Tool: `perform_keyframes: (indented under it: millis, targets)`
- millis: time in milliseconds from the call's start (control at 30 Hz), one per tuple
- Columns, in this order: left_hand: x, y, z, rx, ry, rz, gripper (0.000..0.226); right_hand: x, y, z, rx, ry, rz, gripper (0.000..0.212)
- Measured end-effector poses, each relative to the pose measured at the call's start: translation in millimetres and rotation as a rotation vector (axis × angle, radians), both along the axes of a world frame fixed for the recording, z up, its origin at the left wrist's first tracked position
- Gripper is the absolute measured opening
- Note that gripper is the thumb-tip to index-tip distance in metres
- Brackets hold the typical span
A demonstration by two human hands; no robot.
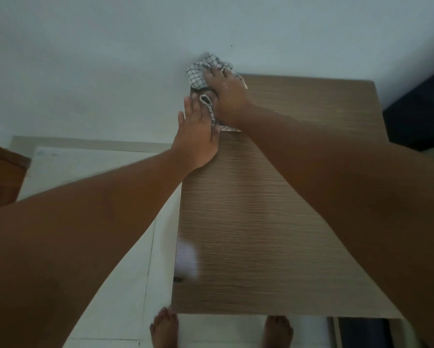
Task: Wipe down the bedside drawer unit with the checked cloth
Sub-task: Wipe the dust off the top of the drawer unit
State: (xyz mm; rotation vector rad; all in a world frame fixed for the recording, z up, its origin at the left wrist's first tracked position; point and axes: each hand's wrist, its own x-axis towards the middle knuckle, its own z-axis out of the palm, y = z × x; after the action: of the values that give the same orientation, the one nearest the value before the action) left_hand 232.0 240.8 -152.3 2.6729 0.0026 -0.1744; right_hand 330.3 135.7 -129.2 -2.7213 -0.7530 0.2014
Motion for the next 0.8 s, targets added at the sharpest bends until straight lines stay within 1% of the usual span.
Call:
perform_keyframes:
  millis: [67, 133, 267, 400, 467, 600, 733, 800]
  targets:
    - [3, 1, -2, -0.009, -0.010, 0.005, 0.068, 2, 1, -7, -0.085, 0.036, 0.010, 0.056]
    - [5, 2, -4, 0.001, -0.024, 0.003, 0.068, 1, 2, -14, -0.108, 0.031, 0.002, 0.056]
    - [5, 3, -5, 0.029, -0.059, 0.000, 0.065, 5, -4, -15, -0.076, -0.027, 0.010, 0.051]
    - [8, 1, -6, -0.014, -0.067, 0.015, 0.062, 13, -14, -10, -0.041, -0.014, 0.042, 0.048]
    - [8, -1, -7, -0.019, -0.074, 0.025, 0.061, 10, -16, -13, -0.029, -0.032, 0.034, 0.050]
    - [3, 1, -8, -0.071, -0.087, 0.025, 0.060, -7, -19, -18, -0.080, -0.062, 0.011, 0.058]
    - [-11, 3, -6, -0.148, -0.105, 0.007, 0.059, -32, -30, -18, -0.014, -0.060, 0.021, 0.057]
    - [-21, 4, -7, -0.165, -0.111, 0.011, 0.057, -48, -38, -20, 0.011, -0.073, 0.025, 0.053]
